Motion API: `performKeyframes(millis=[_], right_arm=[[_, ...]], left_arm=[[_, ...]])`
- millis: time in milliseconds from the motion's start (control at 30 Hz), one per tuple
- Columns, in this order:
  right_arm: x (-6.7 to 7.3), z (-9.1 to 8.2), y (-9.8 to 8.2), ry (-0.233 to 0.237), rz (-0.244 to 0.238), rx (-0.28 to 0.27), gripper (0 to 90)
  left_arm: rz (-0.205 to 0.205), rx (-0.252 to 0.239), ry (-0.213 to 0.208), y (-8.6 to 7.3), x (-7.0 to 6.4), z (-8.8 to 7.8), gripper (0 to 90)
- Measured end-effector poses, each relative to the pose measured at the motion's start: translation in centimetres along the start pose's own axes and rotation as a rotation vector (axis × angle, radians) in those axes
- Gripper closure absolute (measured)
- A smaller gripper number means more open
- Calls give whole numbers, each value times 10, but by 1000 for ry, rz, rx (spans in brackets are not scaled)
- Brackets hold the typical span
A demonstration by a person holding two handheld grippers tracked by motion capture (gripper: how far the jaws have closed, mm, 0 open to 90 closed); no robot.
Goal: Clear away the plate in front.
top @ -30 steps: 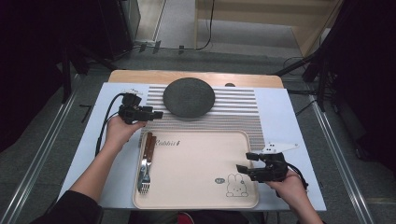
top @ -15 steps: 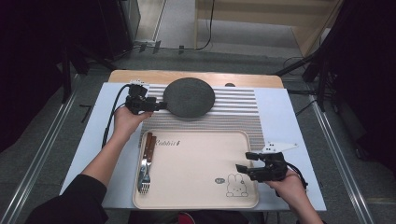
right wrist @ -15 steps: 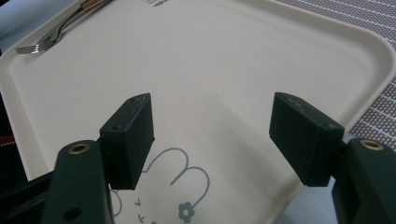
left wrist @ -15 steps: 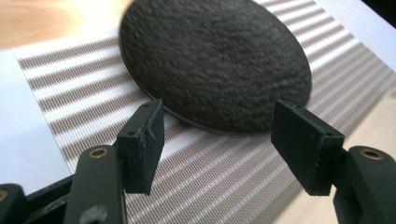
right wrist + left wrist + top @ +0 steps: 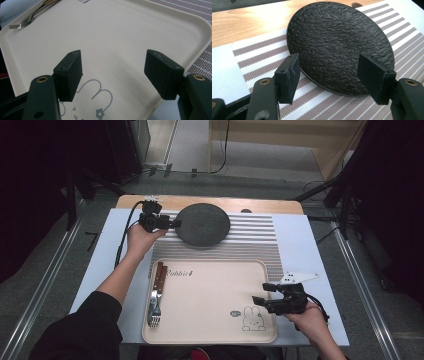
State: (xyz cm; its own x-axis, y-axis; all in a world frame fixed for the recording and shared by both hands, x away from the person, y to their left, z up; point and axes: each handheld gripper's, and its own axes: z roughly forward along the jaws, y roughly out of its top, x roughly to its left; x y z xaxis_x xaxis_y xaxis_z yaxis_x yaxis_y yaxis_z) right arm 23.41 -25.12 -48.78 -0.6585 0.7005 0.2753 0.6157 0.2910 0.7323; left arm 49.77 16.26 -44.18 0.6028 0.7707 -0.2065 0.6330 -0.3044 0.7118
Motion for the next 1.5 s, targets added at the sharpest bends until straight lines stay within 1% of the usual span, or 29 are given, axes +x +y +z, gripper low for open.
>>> performKeyframes(millis=[33,67,100,133,200,233,267,333,367,467,567,600,667,733,800,867,933,1100,1233,1367,1500], right_arm=[[0,0,0,0,0,-1,297],[0,0,0,0,-3,-2,297],[0,0,0,0,-3,-2,298],[-1,0,0,0,-3,-1,298],[0,0,0,0,-1,-1,298],[0,0,0,0,0,-1,297],[0,0,0,0,0,-2,298],[0,0,0,1,-2,-2,298],[0,0,0,2,-2,-1,298],[0,0,0,3,-1,-2,298],[0,0,0,4,1,-3,298],[0,-1,0,4,1,-3,297],[0,-1,0,6,3,-5,297],[0,-1,0,7,2,-6,298],[0,-1,0,6,-2,-7,298],[0,-1,0,6,-2,-8,298],[0,-1,0,7,-1,-9,297],[0,-1,0,9,-1,-10,298],[0,-1,0,10,0,-11,298],[0,-1,1,11,1,-12,298],[1,-2,1,12,1,-13,298]], left_arm=[[3,-3,2,1,1,1,344],[-3,-10,1,2,2,2,344],[-16,-7,-5,4,3,3,344],[-24,-4,-2,5,5,4,344],[-45,-6,-18,7,8,6,344],[-56,-5,-17,8,9,7,344],[-57,-10,-7,10,10,9,344],[-56,-22,8,11,12,11,344],[-61,-16,12,13,13,13,344],[-56,-5,37,15,14,19,344],[-52,-8,53,18,14,26,344],[-45,-10,61,18,14,29,344],[-36,-25,77,17,14,33,344],[-28,-30,80,14,15,38,344],[-25,-21,100,13,15,43,344],[-35,-13,98,11,16,47,344],[-33,-4,110,9,16,51,344],[-63,8,116,5,19,60,344],[-70,16,117,4,20,64,345],[-86,10,104,2,20,68,345],[-92,17,100,1,18,73,346]])
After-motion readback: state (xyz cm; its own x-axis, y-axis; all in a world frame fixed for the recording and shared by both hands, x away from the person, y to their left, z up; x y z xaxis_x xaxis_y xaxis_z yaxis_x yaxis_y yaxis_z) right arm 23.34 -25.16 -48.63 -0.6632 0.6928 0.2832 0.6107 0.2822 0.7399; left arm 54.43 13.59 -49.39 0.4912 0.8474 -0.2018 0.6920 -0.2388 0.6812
